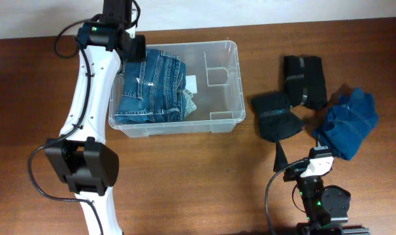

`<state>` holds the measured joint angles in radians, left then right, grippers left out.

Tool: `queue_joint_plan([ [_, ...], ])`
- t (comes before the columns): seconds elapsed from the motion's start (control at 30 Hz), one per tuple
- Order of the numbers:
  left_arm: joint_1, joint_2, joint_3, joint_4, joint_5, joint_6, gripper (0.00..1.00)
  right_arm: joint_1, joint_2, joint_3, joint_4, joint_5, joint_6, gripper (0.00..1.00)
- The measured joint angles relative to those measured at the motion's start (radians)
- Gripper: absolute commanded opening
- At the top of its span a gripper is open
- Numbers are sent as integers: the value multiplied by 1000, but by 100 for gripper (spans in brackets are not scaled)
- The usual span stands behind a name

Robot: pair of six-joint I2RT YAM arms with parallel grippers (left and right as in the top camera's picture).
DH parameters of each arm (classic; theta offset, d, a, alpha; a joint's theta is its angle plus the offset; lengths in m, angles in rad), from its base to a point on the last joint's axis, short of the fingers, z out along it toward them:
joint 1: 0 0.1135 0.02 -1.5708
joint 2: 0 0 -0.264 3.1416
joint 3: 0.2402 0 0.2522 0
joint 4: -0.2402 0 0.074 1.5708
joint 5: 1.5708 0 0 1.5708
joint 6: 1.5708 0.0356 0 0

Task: Pack container
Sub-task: 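Lower the dark-blue jeans onto the light jeans and press down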

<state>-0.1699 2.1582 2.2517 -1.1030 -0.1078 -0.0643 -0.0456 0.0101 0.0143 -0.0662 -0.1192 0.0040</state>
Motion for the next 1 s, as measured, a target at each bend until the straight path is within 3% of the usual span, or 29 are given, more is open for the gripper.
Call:
queue_joint_plan([
  [0.07, 0, 0, 0, 36, -3, 21, 1, 0, 0, 0, 0, 0, 0, 98],
  [0.37, 0, 97, 5, 7, -6, 100, 1, 0, 0, 0, 0, 0, 0, 98],
  [1.0, 26, 332, 96, -18, -121, 98, 1, 0, 0, 0, 0, 0, 0, 98],
])
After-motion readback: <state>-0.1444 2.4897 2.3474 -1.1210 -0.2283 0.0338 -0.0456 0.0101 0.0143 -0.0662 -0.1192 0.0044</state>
